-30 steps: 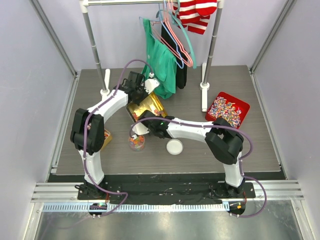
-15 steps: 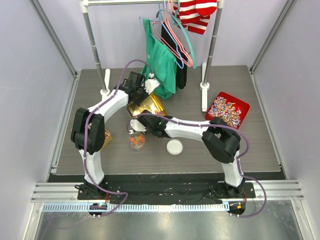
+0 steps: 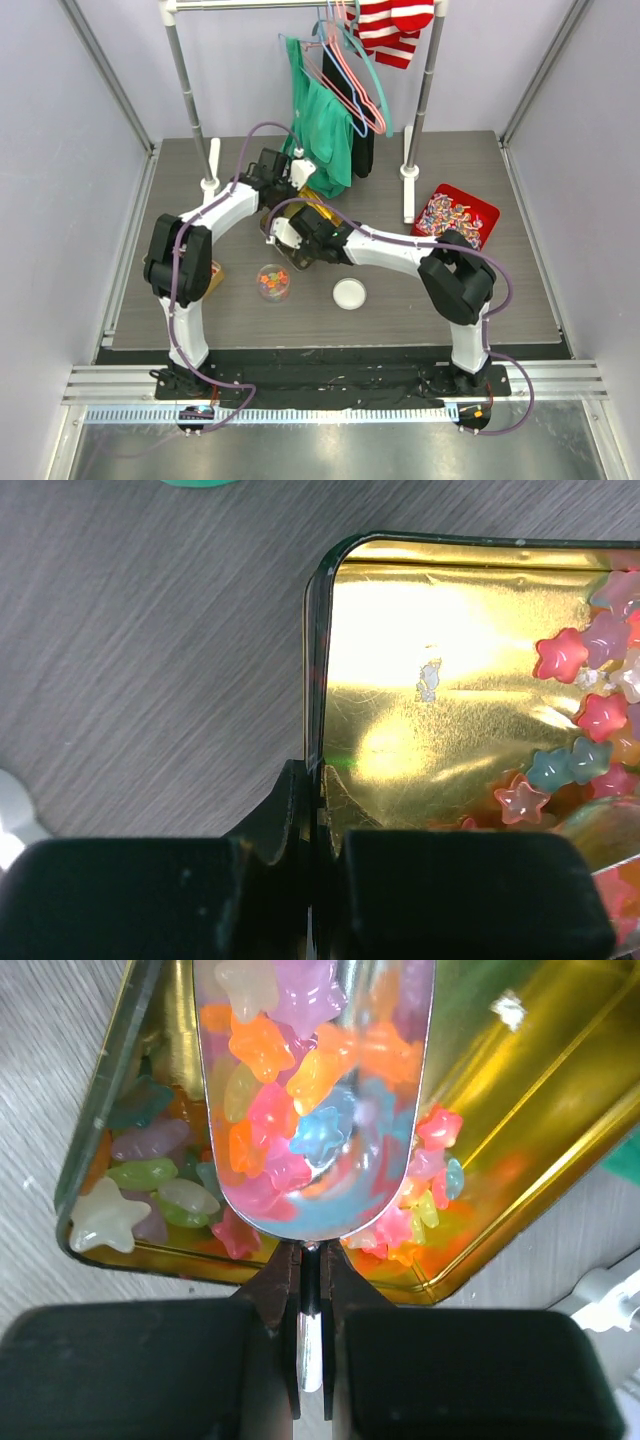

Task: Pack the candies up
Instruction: Scoop the fake candies from the storage box, then place the storage box at the center of the board, then place the fake candies in the packing bottle, then place the spatula at the center of the board, then pick up the bottle lid at the center of the board, then move the packing bottle to the center of the board.

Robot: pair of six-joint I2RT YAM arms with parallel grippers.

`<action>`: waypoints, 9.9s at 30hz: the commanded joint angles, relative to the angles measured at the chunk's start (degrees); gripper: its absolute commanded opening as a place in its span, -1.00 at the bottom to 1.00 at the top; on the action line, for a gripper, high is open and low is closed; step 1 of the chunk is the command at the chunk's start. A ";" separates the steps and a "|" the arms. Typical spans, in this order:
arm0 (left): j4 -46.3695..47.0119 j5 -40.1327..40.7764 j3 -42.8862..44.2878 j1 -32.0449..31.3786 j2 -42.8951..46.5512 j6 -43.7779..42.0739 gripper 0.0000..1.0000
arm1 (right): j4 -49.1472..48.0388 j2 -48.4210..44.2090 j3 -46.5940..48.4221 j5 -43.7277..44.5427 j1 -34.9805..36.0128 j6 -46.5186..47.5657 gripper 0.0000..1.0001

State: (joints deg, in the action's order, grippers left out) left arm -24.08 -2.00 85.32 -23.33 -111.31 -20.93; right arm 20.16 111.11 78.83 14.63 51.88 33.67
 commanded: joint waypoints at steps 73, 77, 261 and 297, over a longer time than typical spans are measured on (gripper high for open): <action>3.68 -5.91 -2.96 15.60 -3.04 20.14 -0.13 | 4.01 -7.22 -7.37 33.62 21.95 28.64 -0.98; 3.77 -7.05 -3.23 15.60 -2.34 20.31 -0.05 | 2.17 -6.61 -7.28 34.84 21.95 30.05 -0.98; -8.88 -38.43 -36.01 14.98 33.35 -6.14 1.00 | 6.56 -17.24 -20.03 -16.66 -7.84 -8.97 -0.98; -14.51 -35.97 -18.09 -9.45 13.39 -4.30 1.00 | 13.40 -44.22 -17.21 -16.39 -12.06 -4.84 -0.98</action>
State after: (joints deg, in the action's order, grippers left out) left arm -36.18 -36.88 63.96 -32.64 -96.36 -25.96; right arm 32.60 71.61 60.23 0.93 41.08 27.75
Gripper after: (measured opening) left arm 0.996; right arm 0.018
